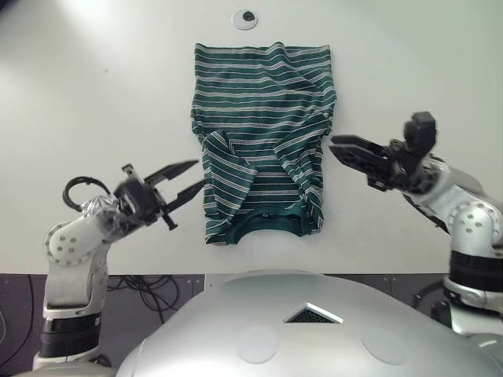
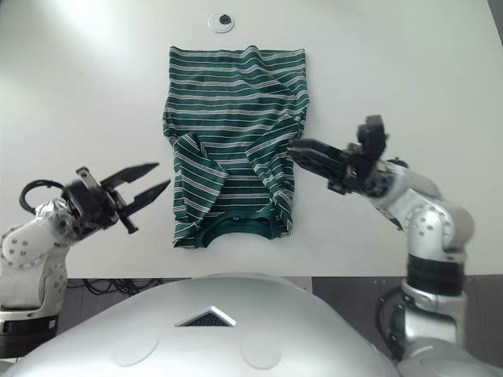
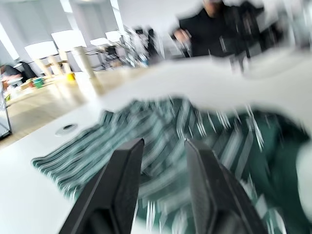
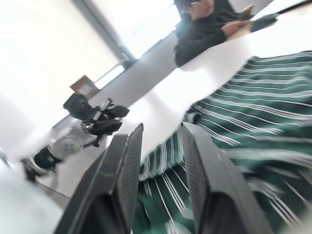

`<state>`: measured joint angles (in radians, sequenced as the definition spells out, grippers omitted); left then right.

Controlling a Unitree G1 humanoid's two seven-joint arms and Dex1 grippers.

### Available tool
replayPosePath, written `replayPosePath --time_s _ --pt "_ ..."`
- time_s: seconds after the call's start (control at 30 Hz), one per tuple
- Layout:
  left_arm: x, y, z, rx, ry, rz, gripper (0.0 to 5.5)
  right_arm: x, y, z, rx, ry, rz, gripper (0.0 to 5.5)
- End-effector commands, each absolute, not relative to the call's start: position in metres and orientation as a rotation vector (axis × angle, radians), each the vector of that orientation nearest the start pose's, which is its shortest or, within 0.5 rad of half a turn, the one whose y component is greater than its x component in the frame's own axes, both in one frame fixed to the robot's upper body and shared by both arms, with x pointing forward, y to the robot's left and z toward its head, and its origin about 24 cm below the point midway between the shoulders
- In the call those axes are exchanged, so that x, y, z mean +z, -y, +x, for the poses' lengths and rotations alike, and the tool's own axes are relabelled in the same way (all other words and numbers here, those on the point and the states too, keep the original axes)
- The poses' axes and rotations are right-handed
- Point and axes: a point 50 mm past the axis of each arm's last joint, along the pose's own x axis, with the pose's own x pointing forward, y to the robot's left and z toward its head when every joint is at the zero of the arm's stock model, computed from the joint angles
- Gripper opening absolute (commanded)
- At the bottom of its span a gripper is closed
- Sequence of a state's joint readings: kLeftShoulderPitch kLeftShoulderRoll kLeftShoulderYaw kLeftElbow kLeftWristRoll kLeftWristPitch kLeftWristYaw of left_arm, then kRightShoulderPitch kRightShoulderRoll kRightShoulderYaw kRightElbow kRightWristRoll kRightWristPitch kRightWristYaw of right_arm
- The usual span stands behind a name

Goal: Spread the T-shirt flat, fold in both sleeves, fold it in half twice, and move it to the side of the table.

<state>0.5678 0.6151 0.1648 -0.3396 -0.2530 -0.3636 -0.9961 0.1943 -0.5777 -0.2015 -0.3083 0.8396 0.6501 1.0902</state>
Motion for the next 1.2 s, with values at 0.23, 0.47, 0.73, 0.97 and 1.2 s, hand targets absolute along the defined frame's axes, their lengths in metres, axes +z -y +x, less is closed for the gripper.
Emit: replayPosePath --time_s 0.23,0.47,0.73,0.97,1.2 --pt "0.026 -0.273 0.080 -1.369 -0.173 1.107 2.49 0.045 0.238 0.117 1.354 -0.263 -0.705 2.25" --pt "0.017 -0.236 0.084 -1.425 0.080 1.132 2.79 0.007 0.205 0.116 1.444 -0.111 -0.804 2.61" --pt "0.015 -0.219 0.086 -1.464 0.111 1.084 2.79 -0.004 0.191 0.118 1.512 -0.083 -0.781 2.61" --pt "0.016 -0.214 0.088 -1.484 0.102 1.082 1.84 -0.006 0.189 0.116 1.558 -0.099 -0.766 1.39" --pt "0.015 -0.213 0.088 -1.493 0.089 1.096 0.76 -0.006 0.190 0.118 1.567 -0.097 -0.792 0.03"
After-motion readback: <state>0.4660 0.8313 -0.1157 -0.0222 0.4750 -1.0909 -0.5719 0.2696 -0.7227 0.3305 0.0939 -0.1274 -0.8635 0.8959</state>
